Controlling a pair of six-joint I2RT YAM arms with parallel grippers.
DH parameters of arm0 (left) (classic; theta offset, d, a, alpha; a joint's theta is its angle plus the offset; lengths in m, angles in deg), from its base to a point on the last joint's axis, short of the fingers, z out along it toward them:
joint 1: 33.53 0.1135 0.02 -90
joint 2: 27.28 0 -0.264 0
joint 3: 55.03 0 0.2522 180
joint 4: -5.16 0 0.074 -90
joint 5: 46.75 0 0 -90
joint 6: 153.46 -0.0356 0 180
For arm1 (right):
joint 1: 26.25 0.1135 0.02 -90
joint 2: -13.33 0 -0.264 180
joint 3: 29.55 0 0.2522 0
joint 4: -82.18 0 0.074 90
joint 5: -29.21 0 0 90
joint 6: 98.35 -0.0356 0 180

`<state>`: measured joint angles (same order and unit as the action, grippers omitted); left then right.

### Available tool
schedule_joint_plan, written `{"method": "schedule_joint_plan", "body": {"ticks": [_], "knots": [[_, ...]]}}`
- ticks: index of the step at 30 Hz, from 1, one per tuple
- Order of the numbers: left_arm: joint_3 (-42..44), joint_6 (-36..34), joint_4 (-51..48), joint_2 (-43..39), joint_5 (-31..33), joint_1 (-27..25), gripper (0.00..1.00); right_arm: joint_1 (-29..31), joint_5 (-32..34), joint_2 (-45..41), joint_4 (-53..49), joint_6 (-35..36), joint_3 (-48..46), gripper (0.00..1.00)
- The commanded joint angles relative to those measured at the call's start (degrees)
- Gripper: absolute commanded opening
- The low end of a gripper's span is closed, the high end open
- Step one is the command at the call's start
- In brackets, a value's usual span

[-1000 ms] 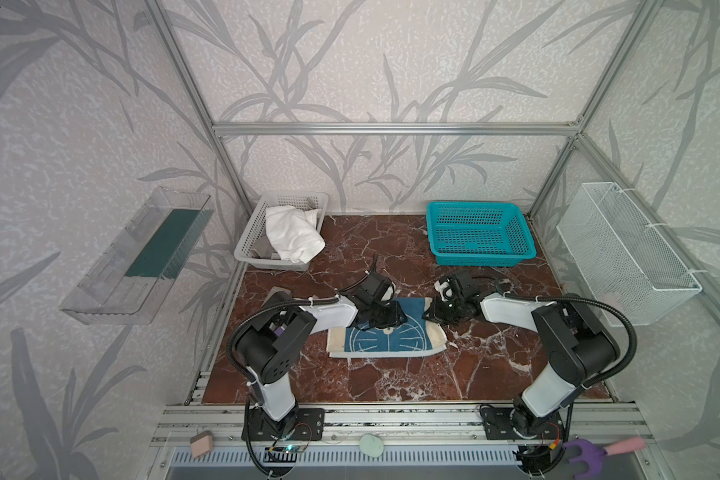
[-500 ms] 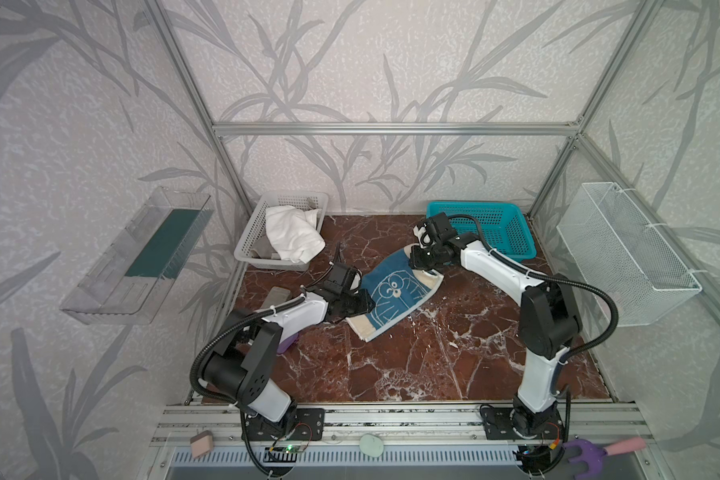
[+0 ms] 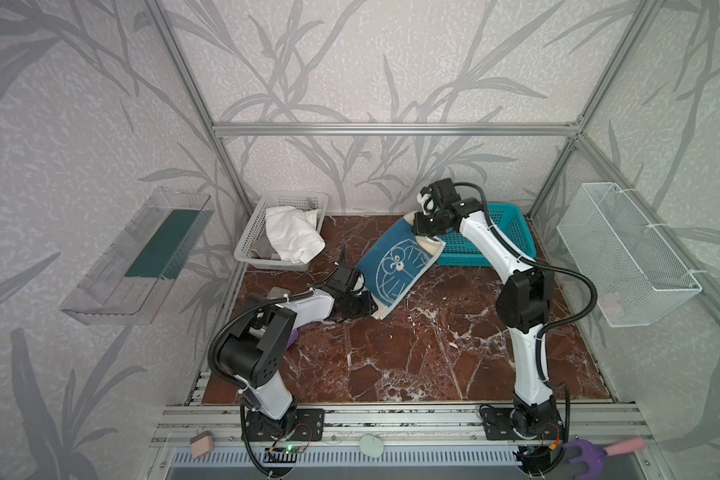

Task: Fold and stack the towels
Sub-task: 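Carry the blue towel to the teal basket with the right gripper while the left releases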

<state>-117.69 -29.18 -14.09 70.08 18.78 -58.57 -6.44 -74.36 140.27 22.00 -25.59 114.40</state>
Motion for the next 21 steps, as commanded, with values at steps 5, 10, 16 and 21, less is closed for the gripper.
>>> {"method": "schedule_joint_plan", "body": {"ticks": [5,10,16,21], "knots": [[-1.5,0.4,0.5,3.9,-1.7,0.9,0.35,-8.7,2.4,12.4,-16.6,8.1,20.4,0.0],[-0.7,1.2,1.5,4.7,-2.3,0.9,0.35,-10.2,4.6,17.2,-18.5,8.9,21.1,0.0],[0.7,1.4,1.6,3.2,-2.2,0.9,0.35,-9.3,1.4,17.8,-18.0,8.0,15.3,0.0],[1.7,1.3,0.7,0.8,-1.4,1.1,0.35,-4.0,-2.3,11.0,-12.8,5.8,1.3,0.0]]}}
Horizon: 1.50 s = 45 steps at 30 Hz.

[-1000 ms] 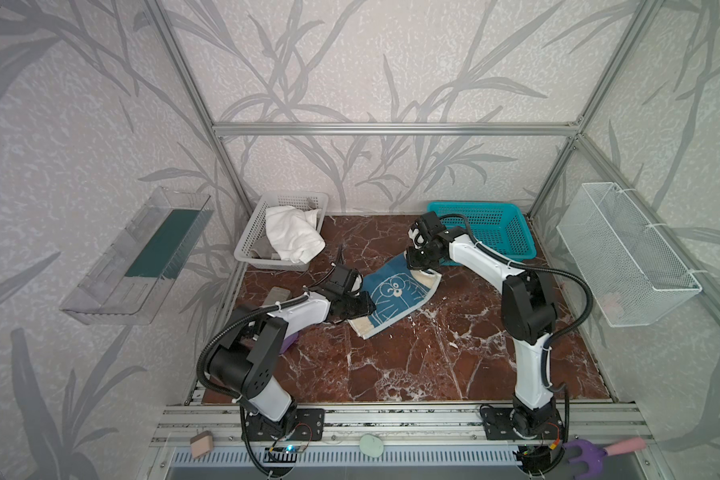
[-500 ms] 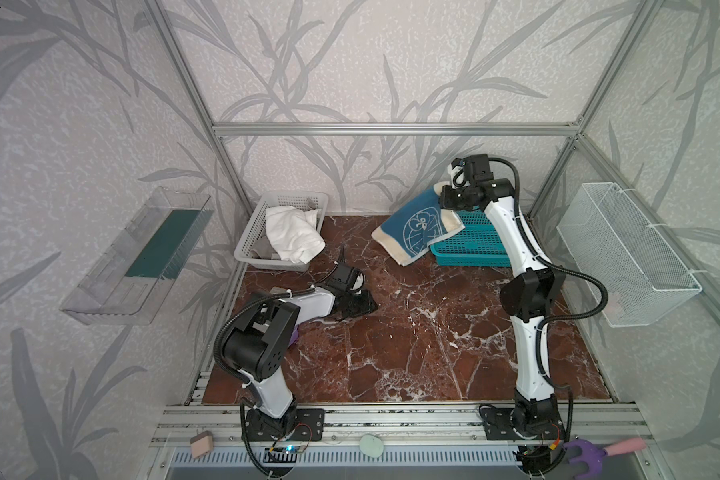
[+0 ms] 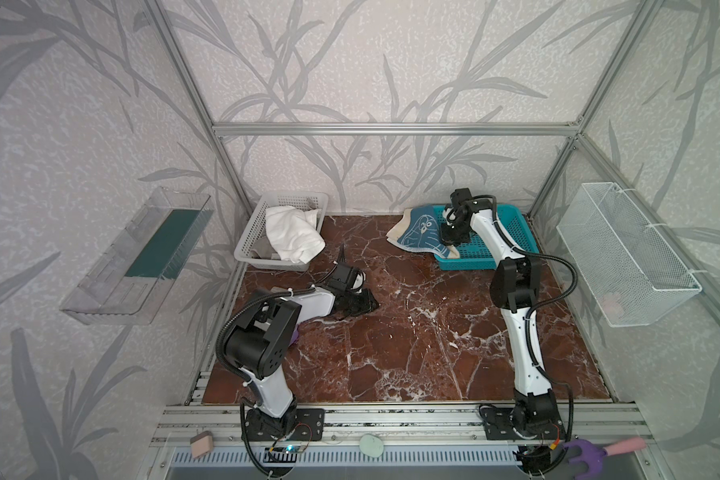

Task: Fold and stack the towels
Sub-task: 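Carry the blue towel to the teal basket with the right gripper while the left releases, then lower the blue towel into the teal basket and open the right gripper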

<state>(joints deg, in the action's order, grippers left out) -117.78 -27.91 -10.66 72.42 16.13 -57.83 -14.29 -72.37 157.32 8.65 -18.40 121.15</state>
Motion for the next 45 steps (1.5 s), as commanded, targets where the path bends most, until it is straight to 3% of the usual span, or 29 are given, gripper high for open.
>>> {"method": "schedule_joint_plan", "body": {"ticks": [1,5,8,14,21,28,42,45], "knots": [[2.0,0.0,-2.9,-2.2,1.7,0.4,0.35,5.3,-4.7,-8.0,2.3,-2.3,-8.6,0.0],[3.9,0.2,-3.9,-7.3,2.6,1.0,0.35,11.6,-5.6,-15.1,10.6,-7.3,-21.7,0.0],[5.0,-0.6,-6.1,-12.1,3.1,1.6,0.35,14.0,-4.9,-16.3,10.2,-8.0,-20.7,0.0],[4.7,-3.7,-12.9,-19.4,4.4,4.2,0.36,14.3,-2.9,-14.0,-4.2,-2.5,-0.7,0.0],[2.9,-5.4,-19.6,-27.2,8.9,8.0,0.37,13.9,-4.8,-3.3,-24.9,5.4,28.2,0.0],[2.8,-6.6,-21.9,-31.6,12.0,9.6,0.39,11.3,-6.8,-6.7,-22.8,6.9,20.4,0.0],[2.5,-5.7,-21.2,-29.2,10.4,10.1,0.39,12.1,-10.7,-16.5,-24.4,6.3,25.6,0.0],[3.2,-5.6,-21.4,-29.8,10.7,10.1,0.39,11.9,-8.8,-18.7,-25.2,7.8,25.2,0.0]]}}
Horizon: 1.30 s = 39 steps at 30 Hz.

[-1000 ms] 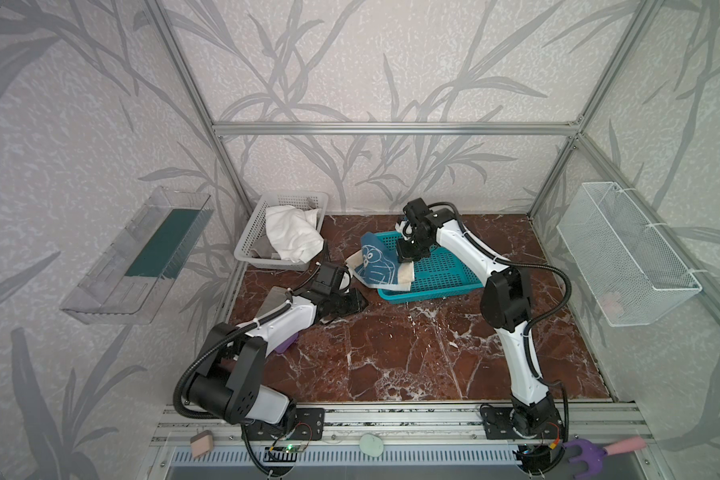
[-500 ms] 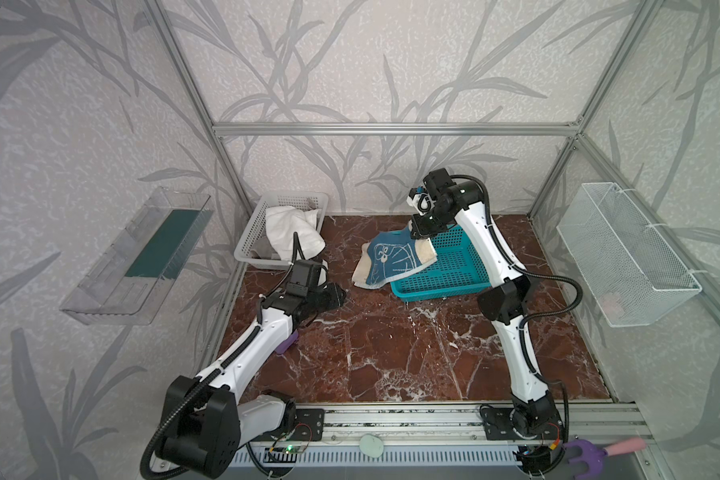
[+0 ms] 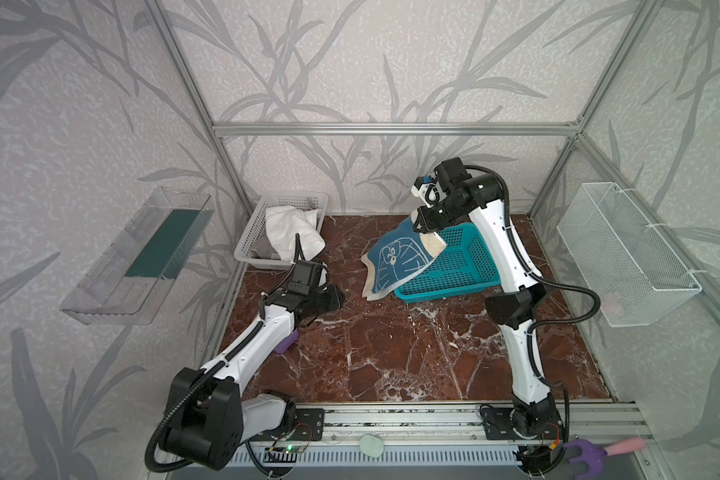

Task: Fold and stack the towels
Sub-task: 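Lower the blue towel into the teal basket and open the right gripper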

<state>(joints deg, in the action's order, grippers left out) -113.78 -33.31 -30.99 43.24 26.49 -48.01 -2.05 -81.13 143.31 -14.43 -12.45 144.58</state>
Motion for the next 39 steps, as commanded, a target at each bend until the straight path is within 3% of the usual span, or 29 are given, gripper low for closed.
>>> {"method": "schedule_joint_plan", "body": {"ticks": [1,12,16,27,39], "knots": [[-0.7,-0.1,-1.1,-0.7,0.4,0.3,0.39,-0.7,0.8,-5.3,-2.1,2.3,1.3,0.0],[0.0,0.2,-0.7,0.2,0.6,0.3,0.39,-8.4,9.6,-2.8,-0.1,7.3,2.5,0.0],[0.1,0.5,-0.2,1.5,0.2,0.3,0.39,-11.7,4.8,-1.9,4.0,9.5,-3.5,0.0],[-1.0,0.2,-0.1,7.3,-2.0,0.4,0.39,-12.1,6.6,17.1,2.4,11.6,0.0,0.0],[-2.2,-1.0,-0.4,11.3,-2.8,0.7,0.39,-13.2,15.8,18.8,5.1,13.6,-4.4,0.0]]}}
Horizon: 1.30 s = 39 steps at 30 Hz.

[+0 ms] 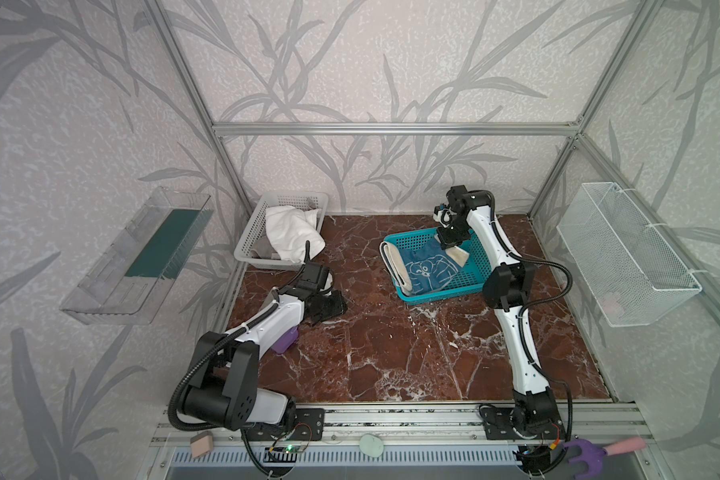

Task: Fold and stack the towels
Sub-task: 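Lower the blue towel into the teal basket and open the right gripper, then grasp a white towel from the white basket with the left gripper and lift it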

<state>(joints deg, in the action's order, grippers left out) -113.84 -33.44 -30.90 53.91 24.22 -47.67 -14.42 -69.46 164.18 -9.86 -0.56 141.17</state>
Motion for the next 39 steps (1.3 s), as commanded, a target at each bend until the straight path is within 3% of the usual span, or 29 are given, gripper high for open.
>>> {"method": "schedule_joint_plan", "body": {"ticks": [1,5,17,23,26,30,35,37,39], "knots": [[-2.3,-0.9,-0.5,0.7,-0.7,0.3,0.39,-0.9,4.9,-1.8,0.4,1.9,-1.0,0.0],[-2.2,-1.0,-0.7,0.8,-0.5,0.3,0.39,-1.1,9.5,-1.4,-0.1,1.2,-0.9,0.0],[-2.2,-0.6,0.3,2.1,-1.3,0.3,0.39,1.6,23.6,-2.8,-5.3,-10.8,-0.3,0.0],[-1.8,-0.9,0.2,1.8,-1.2,0.3,0.39,1.6,26.2,-3.4,-5.0,-15.4,-1.6,0.0],[-1.6,-1.3,-0.1,1.3,-1.0,0.3,0.39,1.5,27.8,-2.5,-6.7,-15.1,3.9,0.47],[-1.7,-2.1,-0.5,0.9,-0.2,0.3,0.39,2.5,30.8,-5.9,-6.6,-12.7,5.6,0.71],[-2.7,-2.2,0.5,2.2,-1.4,0.3,0.39,2.7,30.5,-13.0,-2.2,-11.3,-2.2,0.72],[-3.3,-2.2,0.7,3.0,-2.4,0.4,0.39,2.6,27.3,-14.5,-1.2,-11.1,-5.6,0.67],[-4.0,-2.2,1.2,3.7,-3.1,0.3,0.39,2.6,22.7,-14.7,-0.8,-11.2,-8.6,0.56]]}}
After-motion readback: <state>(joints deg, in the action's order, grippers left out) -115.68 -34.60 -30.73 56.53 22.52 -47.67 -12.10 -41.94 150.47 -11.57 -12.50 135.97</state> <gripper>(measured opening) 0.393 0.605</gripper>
